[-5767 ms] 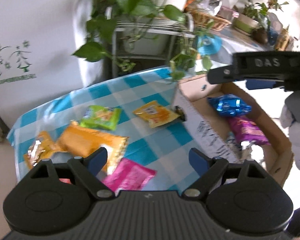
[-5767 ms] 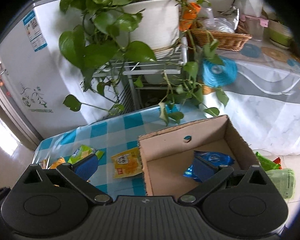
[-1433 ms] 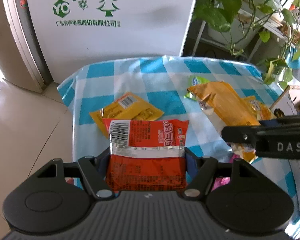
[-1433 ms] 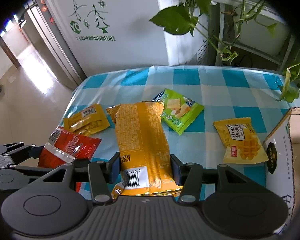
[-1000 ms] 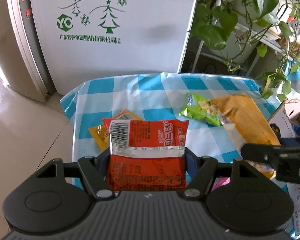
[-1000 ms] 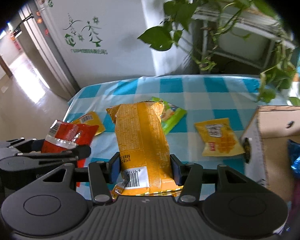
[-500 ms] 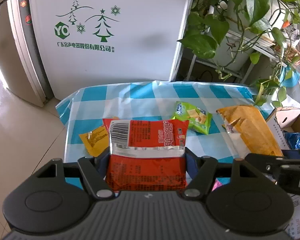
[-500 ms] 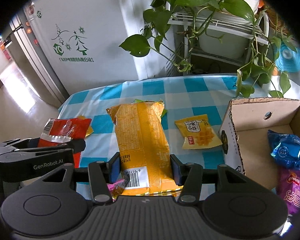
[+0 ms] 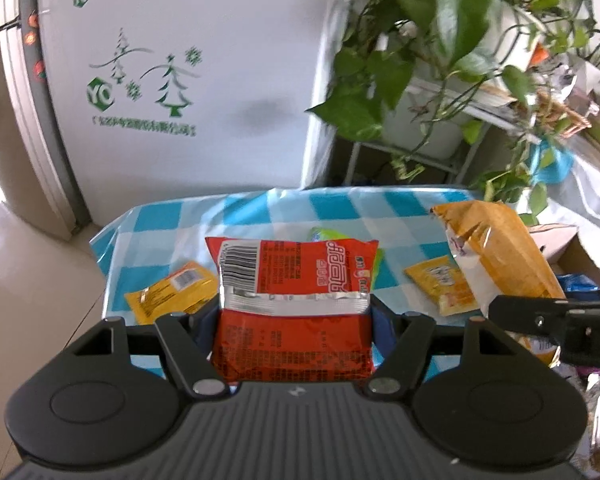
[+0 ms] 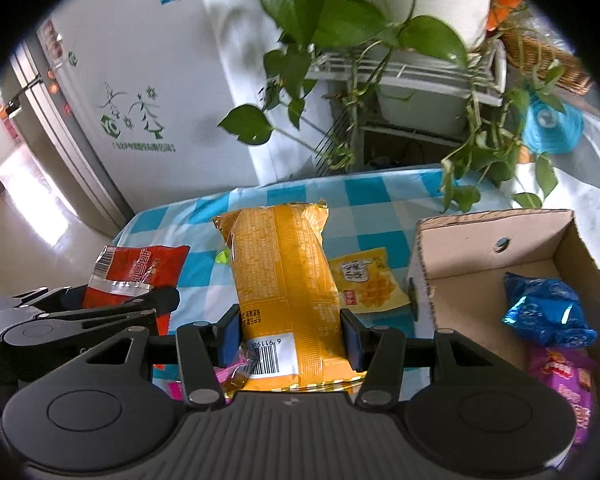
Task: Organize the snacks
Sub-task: 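Carry the red packet with the left tool while the right tool carries the yellow bag to the box, then open both tools to drop the red packet and yellow bag into the box, then move both tools back over the remaining snacks on the table, then lower the right tool onto the pink packet while the left tool approaches the yellow packet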
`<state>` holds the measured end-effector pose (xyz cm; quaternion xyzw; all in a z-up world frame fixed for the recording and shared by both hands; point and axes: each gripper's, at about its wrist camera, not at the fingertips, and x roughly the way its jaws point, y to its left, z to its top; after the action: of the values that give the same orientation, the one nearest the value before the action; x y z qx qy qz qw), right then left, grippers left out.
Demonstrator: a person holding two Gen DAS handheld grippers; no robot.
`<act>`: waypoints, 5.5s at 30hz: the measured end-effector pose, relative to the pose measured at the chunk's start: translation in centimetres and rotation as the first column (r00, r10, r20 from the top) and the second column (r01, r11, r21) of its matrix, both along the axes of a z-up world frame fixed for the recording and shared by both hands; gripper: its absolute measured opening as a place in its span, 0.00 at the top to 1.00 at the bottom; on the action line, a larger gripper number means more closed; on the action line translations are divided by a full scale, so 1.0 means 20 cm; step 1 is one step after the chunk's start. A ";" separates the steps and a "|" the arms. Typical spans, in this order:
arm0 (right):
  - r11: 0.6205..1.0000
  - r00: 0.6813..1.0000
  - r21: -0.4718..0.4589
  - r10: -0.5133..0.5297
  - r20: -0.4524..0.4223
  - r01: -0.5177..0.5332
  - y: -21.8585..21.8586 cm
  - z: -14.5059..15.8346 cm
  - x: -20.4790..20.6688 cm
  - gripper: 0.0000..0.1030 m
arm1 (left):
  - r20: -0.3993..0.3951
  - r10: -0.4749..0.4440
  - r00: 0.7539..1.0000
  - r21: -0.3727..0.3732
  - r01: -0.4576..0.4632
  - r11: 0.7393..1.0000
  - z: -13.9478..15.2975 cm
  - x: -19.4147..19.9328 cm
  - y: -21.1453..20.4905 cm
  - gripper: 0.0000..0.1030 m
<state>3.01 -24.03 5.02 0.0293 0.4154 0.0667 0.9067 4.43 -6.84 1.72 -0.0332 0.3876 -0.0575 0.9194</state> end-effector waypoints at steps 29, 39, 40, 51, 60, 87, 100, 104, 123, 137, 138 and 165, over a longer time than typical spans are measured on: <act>0.949 0.943 0.111 -0.308 0.125 0.296 -0.72 0.24 -0.24 0.45 | 0.083 -0.276 0.957 -0.130 0.285 0.950 0.20 -0.08 -0.73 0.31; 0.931 0.926 0.133 -0.355 0.130 0.339 -0.83 0.25 -0.28 0.45 | 0.053 -0.356 0.933 -0.133 0.360 0.923 0.14 -0.12 -0.97 0.31; 0.930 0.925 0.138 -0.358 0.129 0.340 -0.84 0.25 -0.29 0.45 | 0.050 -0.363 0.931 -0.135 0.366 0.921 0.13 -0.13 -0.99 0.30; 0.922 0.920 0.151 -0.374 0.114 0.356 -0.86 0.24 -0.27 0.45 | 0.056 -0.413 0.909 -0.118 0.416 0.902 0.12 -0.17 -1.07 0.17; 0.913 0.920 0.185 -0.384 0.082 0.365 -0.86 0.20 -0.23 0.42 | 0.046 -0.386 0.921 -0.099 0.388 0.916 0.14 -0.16 -0.99 0.17; 0.928 0.937 0.205 -0.337 0.094 0.313 -0.75 0.20 -0.17 0.23 | -0.002 -0.340 0.940 -0.058 0.340 0.939 0.11 -0.12 -0.62 0.16; 0.956 0.963 0.179 -0.253 0.094 0.234 -0.64 0.19 -0.13 0.22 | -0.030 -0.299 0.954 -0.007 0.299 0.954 0.08 -0.04 -0.36 0.16; 0.967 0.973 0.162 -0.212 0.087 0.197 -0.57 0.17 -0.11 0.21 | -0.036 -0.261 0.965 0.004 0.261 0.965 0.07 0.00 -0.25 0.16; 0.995 0.996 0.048 0.091 0.007 -0.091 -0.09 0.02 -0.06 0.20 | -0.093 -0.083 0.992 0.039 0.087 0.995 -0.03 0.27 0.25 0.16; 0.960 0.944 -0.010 0.272 -0.187 -0.278 0.13 -0.20 -0.11 0.20 | -0.145 -0.245 0.959 0.120 0.263 0.957 -0.21 0.36 0.35 0.16; 0.956 0.936 -0.009 0.287 -0.203 -0.294 0.14 -0.22 -0.12 0.20 | -0.150 -0.261 0.954 0.120 0.280 0.953 -0.23 0.36 0.36 0.16; 0.982 0.951 -0.025 0.176 -0.255 -0.188 0.32 -0.40 0.04 0.16 | -0.268 -0.364 0.892 0.047 0.389 0.920 -0.33 0.36 0.28 0.40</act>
<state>3.78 -17.59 -3.00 -0.0232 0.5294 0.1354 0.8372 11.59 -1.22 -4.81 0.0815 0.5036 -0.2104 0.8339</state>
